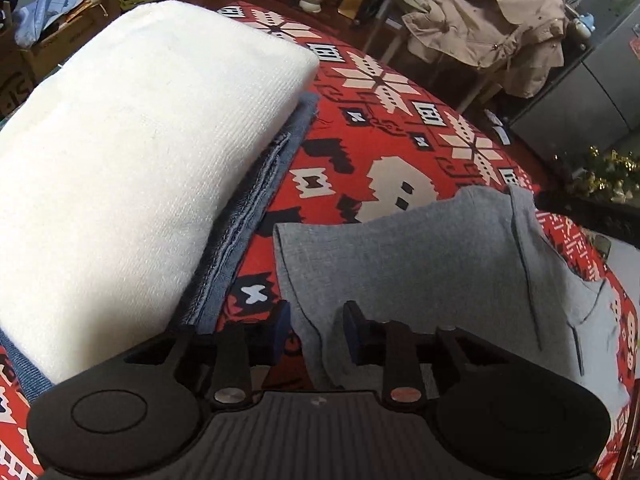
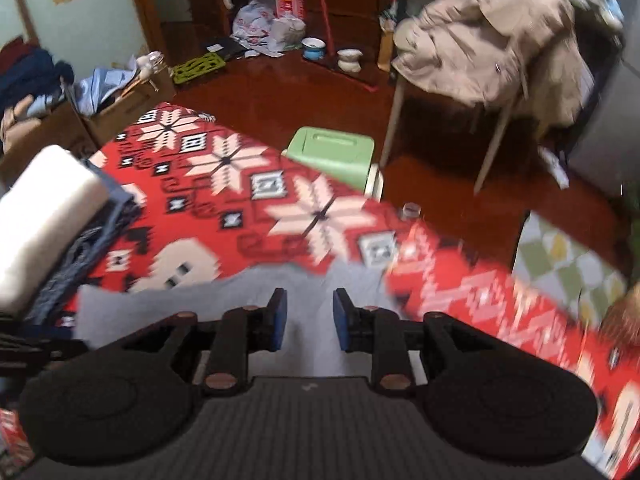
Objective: Fold clothes
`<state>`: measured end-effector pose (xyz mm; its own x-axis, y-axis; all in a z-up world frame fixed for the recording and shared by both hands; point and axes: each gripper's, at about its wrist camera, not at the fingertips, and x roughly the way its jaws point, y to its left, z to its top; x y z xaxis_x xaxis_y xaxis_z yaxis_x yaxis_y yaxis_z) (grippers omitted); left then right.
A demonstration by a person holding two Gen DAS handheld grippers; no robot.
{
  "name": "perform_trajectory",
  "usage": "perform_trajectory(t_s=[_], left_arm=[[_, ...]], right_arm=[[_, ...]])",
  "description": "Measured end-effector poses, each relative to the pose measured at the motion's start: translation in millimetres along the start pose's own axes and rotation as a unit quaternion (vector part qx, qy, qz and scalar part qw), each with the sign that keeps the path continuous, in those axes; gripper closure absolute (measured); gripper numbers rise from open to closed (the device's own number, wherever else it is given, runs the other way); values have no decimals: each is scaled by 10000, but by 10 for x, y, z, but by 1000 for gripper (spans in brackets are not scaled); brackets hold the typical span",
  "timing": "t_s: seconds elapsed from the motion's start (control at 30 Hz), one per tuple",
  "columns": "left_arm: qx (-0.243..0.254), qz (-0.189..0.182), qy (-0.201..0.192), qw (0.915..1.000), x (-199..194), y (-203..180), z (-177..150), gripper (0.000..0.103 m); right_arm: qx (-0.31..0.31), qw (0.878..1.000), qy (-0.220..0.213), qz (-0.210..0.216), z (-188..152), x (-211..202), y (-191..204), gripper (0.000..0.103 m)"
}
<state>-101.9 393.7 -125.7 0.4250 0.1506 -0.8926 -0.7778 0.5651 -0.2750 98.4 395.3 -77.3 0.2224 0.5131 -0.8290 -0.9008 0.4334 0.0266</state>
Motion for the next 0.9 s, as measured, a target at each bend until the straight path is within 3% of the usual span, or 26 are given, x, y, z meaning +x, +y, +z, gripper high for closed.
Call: perform_trajectory(t_s=[0.1, 0.23, 0.33, 0.77, 0.9], left_arm=[[-53, 55, 0, 10000, 19, 14, 16, 93], [-124, 74, -3, 9999, 27, 29, 21, 96], [-141, 85, 0, 9999, 23, 32, 17, 96], [-165, 57, 30, 9998, 12, 72, 24, 96], [-114, 33, 8, 9999, 18, 64, 26, 98]], right_arm=[[-551, 9984, 125, 91, 136, 200, 13, 76], [-906, 9950, 400, 95, 220, 465, 55, 89], [-1067, 9925, 590, 64, 197, 624, 105, 91], [-1274, 9910, 219, 359, 220, 535, 216, 88], [-1612, 9847, 450, 496, 234, 636, 318, 83]])
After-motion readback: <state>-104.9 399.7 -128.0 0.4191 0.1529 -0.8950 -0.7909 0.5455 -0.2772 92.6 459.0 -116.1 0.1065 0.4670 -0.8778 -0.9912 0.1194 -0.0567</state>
